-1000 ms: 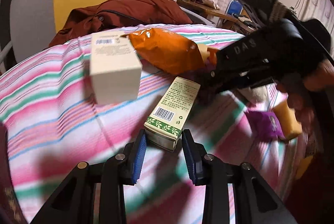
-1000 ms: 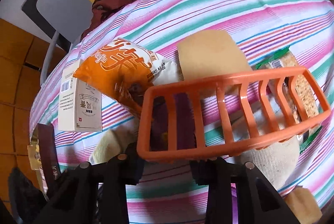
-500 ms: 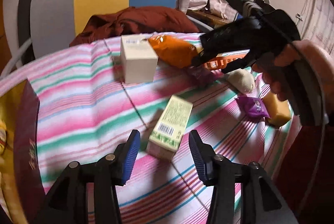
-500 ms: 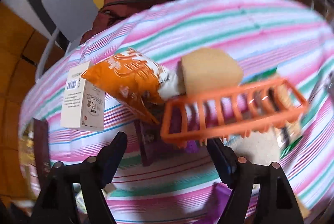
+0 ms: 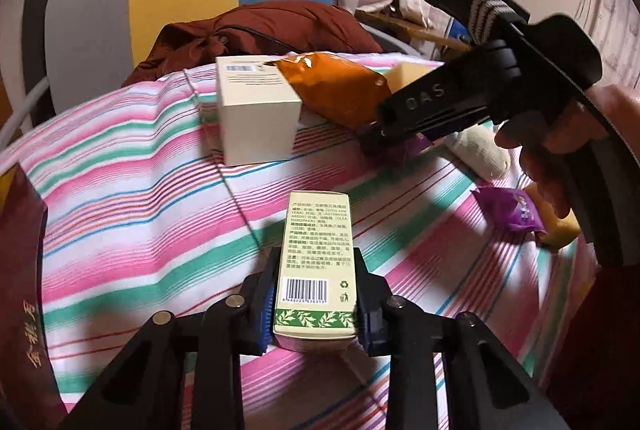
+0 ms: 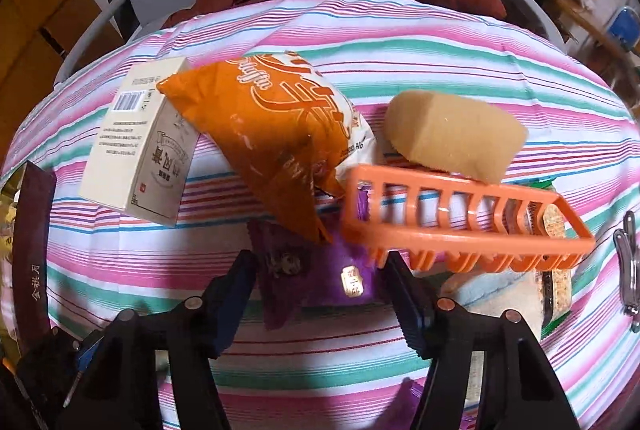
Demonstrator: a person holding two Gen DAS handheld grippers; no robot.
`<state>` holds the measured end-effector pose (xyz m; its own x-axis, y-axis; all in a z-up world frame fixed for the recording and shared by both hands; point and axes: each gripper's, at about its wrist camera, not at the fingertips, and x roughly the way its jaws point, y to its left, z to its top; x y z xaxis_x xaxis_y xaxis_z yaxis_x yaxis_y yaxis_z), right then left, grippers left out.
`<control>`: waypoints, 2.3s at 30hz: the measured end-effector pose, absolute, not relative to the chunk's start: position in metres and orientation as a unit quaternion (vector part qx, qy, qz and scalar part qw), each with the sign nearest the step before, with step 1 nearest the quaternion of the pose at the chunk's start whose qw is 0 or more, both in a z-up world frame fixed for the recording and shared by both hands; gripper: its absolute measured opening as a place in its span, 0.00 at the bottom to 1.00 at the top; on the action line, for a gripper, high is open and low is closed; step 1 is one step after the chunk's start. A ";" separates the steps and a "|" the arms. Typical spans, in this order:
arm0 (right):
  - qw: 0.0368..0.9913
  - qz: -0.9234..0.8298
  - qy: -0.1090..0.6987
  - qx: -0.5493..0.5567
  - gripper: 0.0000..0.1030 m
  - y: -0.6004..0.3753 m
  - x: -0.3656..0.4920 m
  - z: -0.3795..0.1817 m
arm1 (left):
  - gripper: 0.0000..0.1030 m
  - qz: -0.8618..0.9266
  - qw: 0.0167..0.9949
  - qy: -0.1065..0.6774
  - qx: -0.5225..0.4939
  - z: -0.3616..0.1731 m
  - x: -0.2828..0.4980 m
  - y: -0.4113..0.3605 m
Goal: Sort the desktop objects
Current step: 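Grasp the green-white box with the left tool while the right tool grasps the purple packet, then carry the green-white box and purple packet over the gold tray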
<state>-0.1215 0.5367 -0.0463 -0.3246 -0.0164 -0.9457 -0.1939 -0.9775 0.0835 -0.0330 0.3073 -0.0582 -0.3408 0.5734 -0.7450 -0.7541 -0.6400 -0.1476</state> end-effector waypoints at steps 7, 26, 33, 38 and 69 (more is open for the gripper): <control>0.030 0.811 0.095 -0.576 0.55 0.524 -0.104 -0.035 | 0.29 0.825 0.394 0.061 -0.400 -0.059 -0.023 0.281; -0.077 0.801 0.151 -0.574 0.53 0.492 -0.085 -0.035 | 0.29 0.823 0.394 0.011 -0.408 -0.057 -0.003 0.243; -0.120 0.794 0.180 -0.568 0.53 0.483 -0.088 -0.034 | 0.29 0.828 0.416 0.016 -0.377 -0.031 0.022 0.222; -0.151 0.785 0.211 -0.563 0.53 0.476 -0.086 -0.034 | 0.29 0.837 0.404 -0.005 -0.370 -0.016 0.024 0.192; -0.296 0.755 0.126 -0.571 0.53 0.181 -0.111 -0.009 | 0.29 0.904 0.153 -0.065 -0.393 -0.004 -0.090 -0.055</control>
